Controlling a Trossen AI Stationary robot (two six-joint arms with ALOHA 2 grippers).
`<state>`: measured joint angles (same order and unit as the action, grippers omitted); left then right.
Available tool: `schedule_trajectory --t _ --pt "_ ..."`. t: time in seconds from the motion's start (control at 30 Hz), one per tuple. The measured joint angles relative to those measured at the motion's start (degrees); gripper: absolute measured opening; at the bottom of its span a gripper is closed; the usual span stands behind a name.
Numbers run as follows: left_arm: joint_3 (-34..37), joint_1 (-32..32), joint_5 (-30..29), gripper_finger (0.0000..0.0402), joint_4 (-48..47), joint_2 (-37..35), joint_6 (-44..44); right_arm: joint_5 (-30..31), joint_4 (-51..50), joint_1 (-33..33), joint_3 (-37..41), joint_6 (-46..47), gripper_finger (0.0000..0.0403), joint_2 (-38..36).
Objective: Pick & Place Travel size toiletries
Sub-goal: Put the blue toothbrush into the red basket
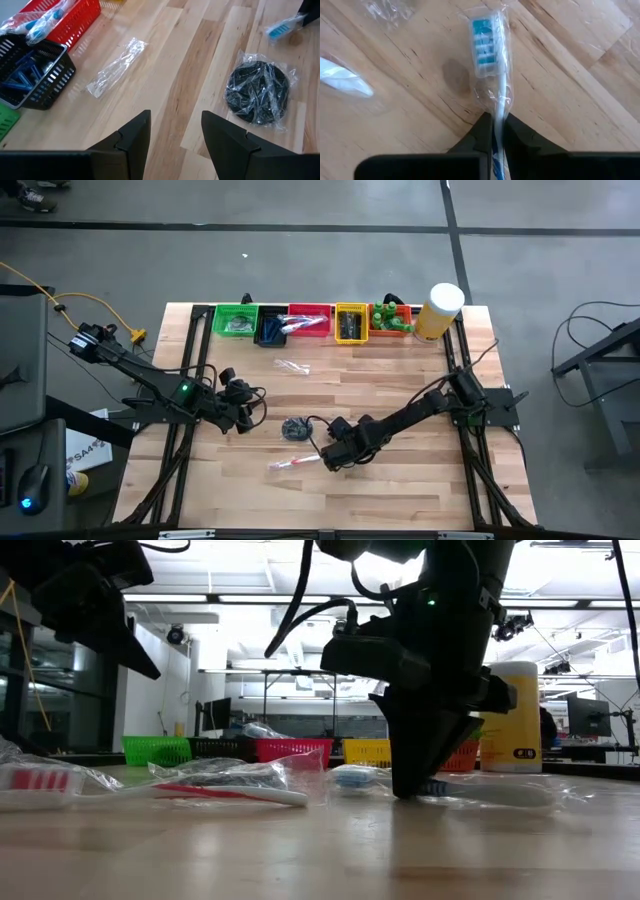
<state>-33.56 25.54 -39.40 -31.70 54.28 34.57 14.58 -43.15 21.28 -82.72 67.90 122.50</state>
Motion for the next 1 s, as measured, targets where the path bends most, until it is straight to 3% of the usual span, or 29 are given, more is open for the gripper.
schedule_trajectory --t 0.27,0.6,0.77,0.83,1.0 --pt "0.0 0.0 -0.2 0.0175 -0.3 0.0 0.2 3.7 -6.8 -0.2 0.8 -4.0 0.0019 -4.7" --pt "0.0 0.0 -0.5 0.0175 -0.3 0.0 1.9 13.9 -9.8 -3.4 0.4 -14.5 0.0019 -13.4" --pt "5.4 -0.1 -3.2 0.0175 3.3 -0.1 2.1 19.5 -13.2 -6.5 4.2 -18.5 0.0019 -18.1" --pt "7.7 -1.0 -2.9 0.0175 7.2 -0.2 1.9 20.7 -10.1 -8.8 8.3 -21.0 0.0019 -21.4" --pt "9.1 -4.3 -1.5 0.0175 12.8 -0.6 -1.7 17.8 10.9 -17.6 21.6 -35.4 0.0019 -30.5"
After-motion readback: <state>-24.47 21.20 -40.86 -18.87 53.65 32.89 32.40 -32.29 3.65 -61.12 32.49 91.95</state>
